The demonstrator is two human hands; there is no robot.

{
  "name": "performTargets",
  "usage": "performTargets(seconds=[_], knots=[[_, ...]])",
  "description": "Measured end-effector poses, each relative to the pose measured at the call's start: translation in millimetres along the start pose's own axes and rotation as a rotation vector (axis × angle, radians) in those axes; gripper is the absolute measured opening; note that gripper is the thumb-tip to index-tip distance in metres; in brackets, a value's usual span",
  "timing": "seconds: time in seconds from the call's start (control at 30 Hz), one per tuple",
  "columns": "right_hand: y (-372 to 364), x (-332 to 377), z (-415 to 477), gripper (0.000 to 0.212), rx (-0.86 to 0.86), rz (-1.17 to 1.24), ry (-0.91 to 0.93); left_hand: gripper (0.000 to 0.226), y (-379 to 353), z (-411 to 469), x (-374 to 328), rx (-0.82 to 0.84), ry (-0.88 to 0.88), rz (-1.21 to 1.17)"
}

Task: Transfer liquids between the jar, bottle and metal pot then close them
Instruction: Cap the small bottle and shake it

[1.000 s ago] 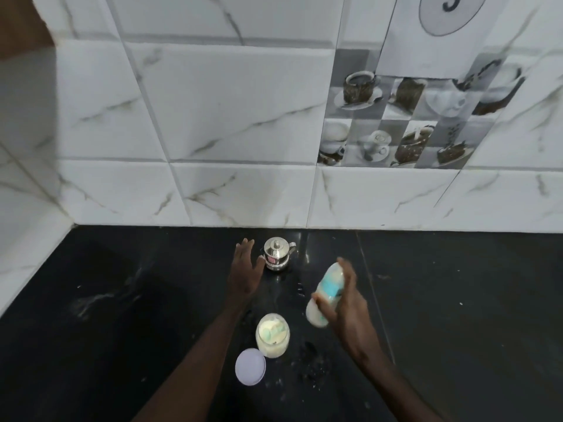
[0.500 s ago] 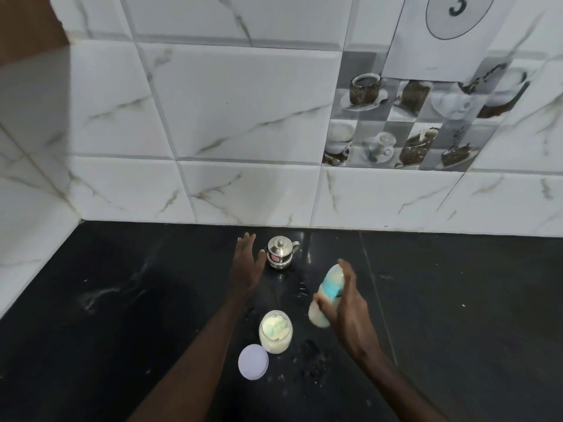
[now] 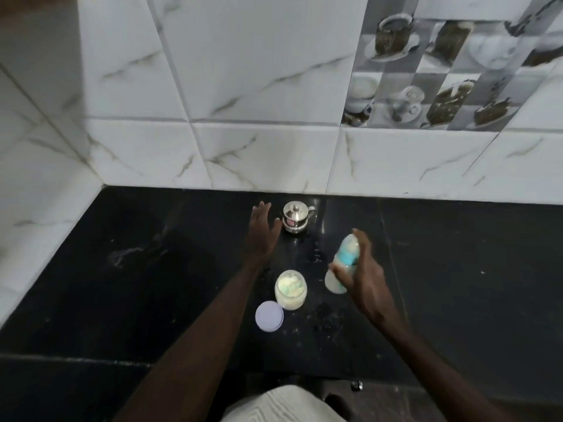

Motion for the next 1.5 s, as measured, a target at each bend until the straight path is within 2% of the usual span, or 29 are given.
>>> performTargets(seconds=[0.03, 0.07, 0.17, 0.27, 0.3, 0.4, 0.5, 0.53, 0.63, 0.73, 0.77, 0.87, 0.97, 1.0, 1.1, 1.2, 1.23, 1.3, 1.33, 1.4, 1.43, 1.5], knots=[[-4, 0, -4, 0.082, 0.061, -0.052, 0.02, 0.055, 0, -2, 0, 0.005, -0.006, 0.01], [-3, 0, -3, 0.082, 0.043, -0.077, 0.021, 0.055, 1, -2, -1, 0.002, -0.013, 0.018], [4, -2, 1, 0.081, -0.154, 0.049, -0.027, 0.055, 0, -5, 2, -0.008, -0.003, 0.01], [-8, 6, -6, 0.082, 0.035, -0.05, 0.017, 0.056, -1, -6, -2, 0.005, -0.016, 0.018], [-7, 4, -7, 0.081, 0.019, -0.052, 0.014, 0.055, -2, -5, -3, 0.003, -0.019, 0.018], [7, 2, -2, 0.079, -0.199, 0.091, -0.012, 0.055, -4, -7, -2, -0.012, -0.004, -0.008], [-5, 9, -11, 0.081, 0.016, -0.005, 0.029, 0.055, -7, -11, 0, 0.01, -0.01, 0.012], [-4, 8, -12, 0.08, 0.011, -0.021, 0.028, 0.055, -9, -11, 0, 0.012, -0.008, 0.013], [10, 5, -7, 0.079, -0.218, 0.117, -0.013, 0.055, -12, -14, 3, 0.005, 0.016, 0.001], [-3, 11, -12, 0.08, -0.015, 0.026, 0.01, 0.057, -18, -19, 8, 0.039, 0.001, 0.022], [-3, 10, -13, 0.08, -0.018, -0.001, 0.015, 0.057, -19, -18, 8, 0.042, 0.0, 0.025], [8, 6, -4, 0.08, -0.241, 0.122, -0.014, 0.056, -19, -16, 9, 0.024, 0.021, 0.007], [-5, 12, -6, 0.081, -0.001, 0.015, 0.018, 0.057, -19, -18, 8, 0.044, 0.016, 0.025], [-6, 10, -7, 0.081, 0.008, 0.006, 0.02, 0.056, -19, -16, 7, 0.043, 0.011, 0.027], [8, 7, -2, 0.08, -0.191, 0.103, -0.007, 0.055, -16, -13, 6, 0.013, 0.01, 0.007], [1, 10, -5, 0.083, -0.011, 0.021, 0.019, 0.055, -14, -13, 8, 0.017, -0.003, 0.026], [2, 7, -6, 0.082, -0.031, 0.019, 0.01, 0.056, -14, -12, 8, 0.015, -0.005, 0.03], [12, 6, -2, 0.081, -0.185, 0.097, -0.009, 0.055, -15, -11, 8, 0.0, 0.006, 0.011], [14, 10, -1, 0.082, -0.183, 0.121, -0.005, 0.055, -15, -13, 10, -0.002, 0.011, 0.01], [7, 14, -3, 0.082, -0.041, 0.034, 0.032, 0.055, -16, -16, 11, 0.008, 0.007, 0.018], [6, 13, -5, 0.082, -0.026, 0.001, 0.044, 0.056, -16, -16, 11, 0.012, 0.001, 0.019], [15, 9, -3, 0.081, -0.173, 0.059, 0.023, 0.055, -17, -15, 10, 0.009, 0.007, -0.003]])
Point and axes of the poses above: each hand's wrist, its own z-axis towards the middle knuckle, its own y-axis out of the back of the hand, x = y × z, the point moved 3 cm from there along z, towards the middle knuckle, and after that the axes turned 14 degrees about x, right-handed, at the moved point
